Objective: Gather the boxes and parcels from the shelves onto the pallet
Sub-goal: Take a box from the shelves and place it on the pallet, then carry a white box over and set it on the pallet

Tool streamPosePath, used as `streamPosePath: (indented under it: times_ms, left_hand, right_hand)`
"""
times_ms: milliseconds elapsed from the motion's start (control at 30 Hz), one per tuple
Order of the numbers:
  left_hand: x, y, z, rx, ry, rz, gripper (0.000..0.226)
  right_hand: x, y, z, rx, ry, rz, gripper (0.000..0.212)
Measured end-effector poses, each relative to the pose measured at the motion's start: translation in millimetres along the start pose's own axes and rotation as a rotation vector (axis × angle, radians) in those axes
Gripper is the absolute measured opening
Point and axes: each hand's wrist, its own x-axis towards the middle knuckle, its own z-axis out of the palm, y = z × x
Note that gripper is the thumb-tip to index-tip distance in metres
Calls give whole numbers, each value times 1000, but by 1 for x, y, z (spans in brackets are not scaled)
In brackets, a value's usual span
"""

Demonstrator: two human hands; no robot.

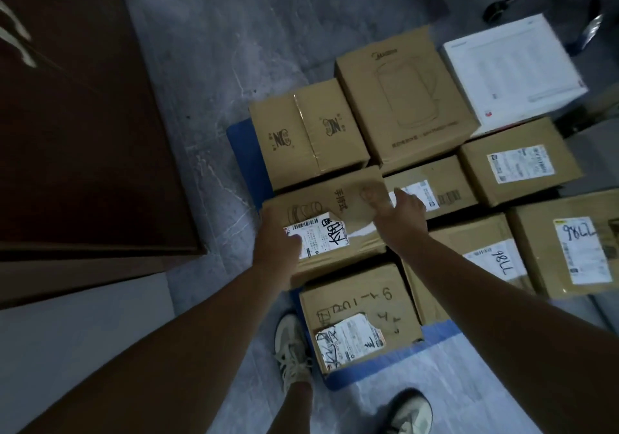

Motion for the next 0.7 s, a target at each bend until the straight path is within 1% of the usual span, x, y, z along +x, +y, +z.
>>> streamPosePath:
  times_ms: [67,133,233,367,400,467,567,633,700]
  left_hand:
    - [-28,48,5,29,-78,94,47]
    - [-57,102,3,35,-132,205,56]
    - [-106,192,-26,0,-96,382,53]
    - [-185,306,-84,138,14,638,58]
    - [-211,334,-98,146,41,691,62]
    - [-265,386,-120,139,37,780,67]
    - [-348,457,-138,191,43,967,65]
    - [-398,498,-150,229,17,1077,66]
    - [-438,534,-159,244,-24,1171,66]
  right_hand:
    - [-19,-15,-36,40,2,-55,50]
    - [-38,-32,-90,61,-14,-121,55]
    - [-77,-61,-199,113,62,-246,57]
    - [-165,-84,-345,256,237,-304,53]
    - [-191,-86,-381,253,286,-328,54]
    - [-239,-89,-451,236,387,-382,56]
    - [-311,-89,-543,201,544,-406,58]
    - [-351,-89,-592,160,567,-400,62]
    - [-387,-89,-627,111,530,-388,68]
